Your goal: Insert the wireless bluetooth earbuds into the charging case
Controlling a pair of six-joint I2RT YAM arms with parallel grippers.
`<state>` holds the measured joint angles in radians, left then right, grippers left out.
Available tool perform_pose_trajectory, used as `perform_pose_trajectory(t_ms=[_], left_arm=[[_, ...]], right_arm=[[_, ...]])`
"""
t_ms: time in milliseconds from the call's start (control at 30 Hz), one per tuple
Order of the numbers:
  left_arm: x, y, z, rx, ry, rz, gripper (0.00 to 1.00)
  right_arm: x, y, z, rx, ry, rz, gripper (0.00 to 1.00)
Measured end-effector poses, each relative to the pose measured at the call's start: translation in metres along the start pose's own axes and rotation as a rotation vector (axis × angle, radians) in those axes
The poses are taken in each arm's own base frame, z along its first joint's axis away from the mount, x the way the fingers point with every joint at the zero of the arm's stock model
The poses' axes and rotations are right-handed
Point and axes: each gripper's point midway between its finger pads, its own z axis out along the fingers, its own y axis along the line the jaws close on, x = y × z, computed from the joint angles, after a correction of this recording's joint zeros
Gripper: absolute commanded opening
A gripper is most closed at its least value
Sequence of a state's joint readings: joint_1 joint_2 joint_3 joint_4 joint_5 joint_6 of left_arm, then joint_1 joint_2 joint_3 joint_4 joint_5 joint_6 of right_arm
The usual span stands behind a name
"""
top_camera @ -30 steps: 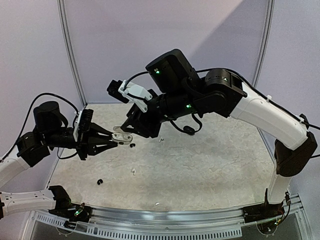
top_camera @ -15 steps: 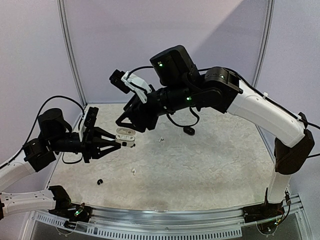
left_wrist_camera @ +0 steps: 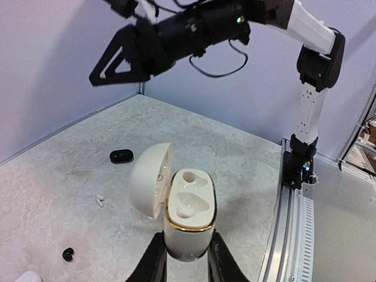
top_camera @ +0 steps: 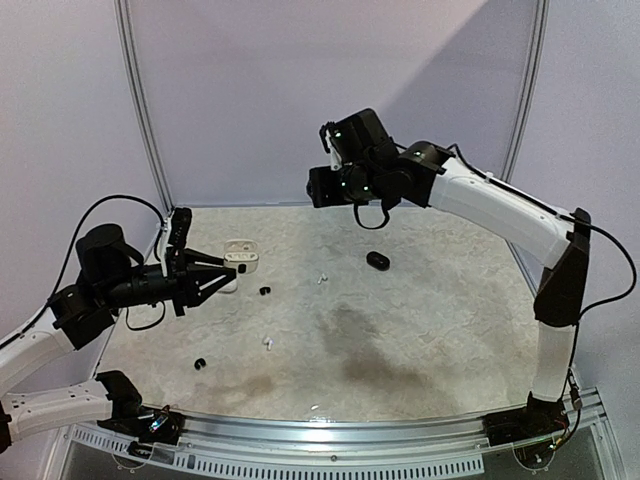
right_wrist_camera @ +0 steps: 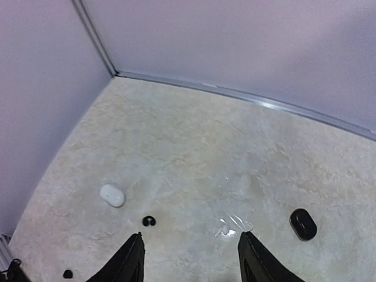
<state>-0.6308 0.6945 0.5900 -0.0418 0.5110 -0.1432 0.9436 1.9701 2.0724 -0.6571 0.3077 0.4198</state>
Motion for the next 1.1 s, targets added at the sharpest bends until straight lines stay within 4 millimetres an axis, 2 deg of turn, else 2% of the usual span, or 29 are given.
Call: perform_pose_trajectory(t_ms=[167,300,400,467,533,867,1100], left_arm=[[-0.001,0.008,-0.002,-0.040,-0.007,0.000,0.00],[-0.001,0.011,-0.002,-0.048,-0.008,0.003,0.00],[0.001,0.011,-0.004,-0.050,-0.009,0.011,0.00],[0.003,0.011,-0.004,-0.050,-0.005,0.013,0.00],[0.005,0.012,-0.004,-0.052,-0.003,0.012,0.00],[0.000,0.012,-0.004,-0.047,-0.031,0.027,0.00],[-0.001,0.011,-0.004,-0.038,-0.037,0.031,0.00]], right_arm=[[0.049,-0.026,0.071,0.150,0.111,0.025,0.56],[0.107,-0.043,0.127,0.229,0.226,0.010,0.56],[0.153,-0.059,0.152,0.283,0.317,-0.003,0.56],[0.171,-0.069,0.161,0.309,0.353,-0.004,0.56],[0.179,-0.075,0.167,0.323,0.368,-0.001,0.56],[0.181,-0.077,0.186,0.333,0.343,0.019,0.47],[0.211,-0.088,0.199,0.367,0.388,-0.012,0.34]])
